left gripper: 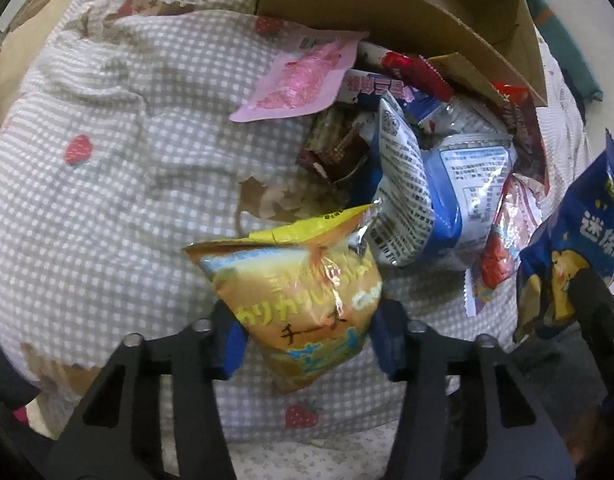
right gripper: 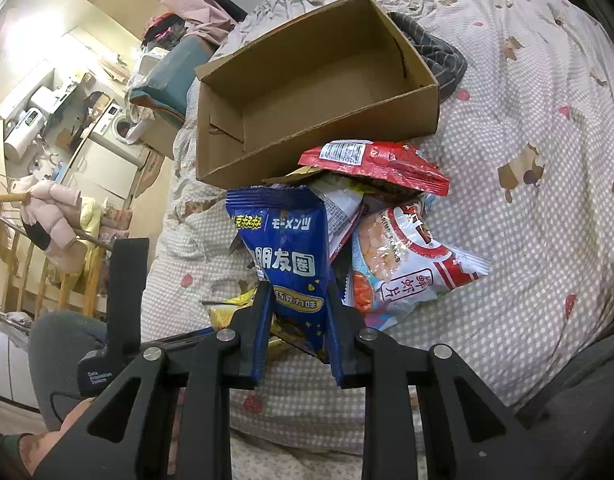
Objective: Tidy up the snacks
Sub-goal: 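Grasp the blue bag with the right tool while the left tool grasps the yellow cheese bag, then carry the blue bag and yellow bag over the cardboard box with both tools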
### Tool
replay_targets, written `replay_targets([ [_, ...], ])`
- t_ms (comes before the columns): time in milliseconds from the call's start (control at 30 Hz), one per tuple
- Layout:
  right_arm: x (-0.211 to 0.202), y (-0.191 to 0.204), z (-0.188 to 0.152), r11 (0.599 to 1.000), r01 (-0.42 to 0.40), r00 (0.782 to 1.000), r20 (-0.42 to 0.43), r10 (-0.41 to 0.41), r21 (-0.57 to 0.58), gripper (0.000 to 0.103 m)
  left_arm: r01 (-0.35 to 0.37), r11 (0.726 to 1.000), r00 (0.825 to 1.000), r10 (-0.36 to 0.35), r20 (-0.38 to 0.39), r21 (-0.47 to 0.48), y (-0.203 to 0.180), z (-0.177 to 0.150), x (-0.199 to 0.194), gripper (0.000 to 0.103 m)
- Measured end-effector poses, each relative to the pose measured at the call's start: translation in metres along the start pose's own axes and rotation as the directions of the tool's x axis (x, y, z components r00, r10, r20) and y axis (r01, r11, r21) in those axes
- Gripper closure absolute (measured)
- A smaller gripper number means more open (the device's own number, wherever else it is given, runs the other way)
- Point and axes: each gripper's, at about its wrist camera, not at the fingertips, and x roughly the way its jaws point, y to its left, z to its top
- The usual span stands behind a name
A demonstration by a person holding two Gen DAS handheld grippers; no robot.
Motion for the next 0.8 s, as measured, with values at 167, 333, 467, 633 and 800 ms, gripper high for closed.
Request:
replay_targets([
  [167, -0.002, -0.001, 0.000, 1.000, -0.010, 1.000, 0.007, 0.010, -0.002, 0.077, -0.073, 0.996, 0.996, 0.071, 0.054, 0.045, 0.001, -0.003, -0.027, 0.061],
  [333, -0.004, 0.001, 0.001, 1.000, -0.024, 1.000, 0.019, 0.024, -0.005, 0.077, -0.121, 0.991, 0.986, 0.112, 0.123, 0.062, 0.009, 0.003, -0.056, 0.061],
  [467, -0.007, 0.002, 0.000, 0.999, -0.035, 0.999, 0.038, 0.035, -0.005, 0.077, -0.160, 0.984, 0.967, 0.141, 0.210, 0.078, 0.008, 0.010, -0.083, 0.061],
  [633, -0.010, 0.001, 0.003, 0.999, -0.035, 0.999, 0.017, 0.035, 0.021, 0.077, -0.168, 0.981, 0.952, 0.137, 0.273, 0.094, 0.001, 0.021, -0.111, 0.061],
  [800, -0.020, -0.001, 0.013, 0.997, -0.057, 0.998, 0.027, 0.056, 0.050, 0.077, -0.187, 0.975, 0.934, 0.137, 0.330, 0.124, -0.010, 0.041, -0.126, 0.061],
])
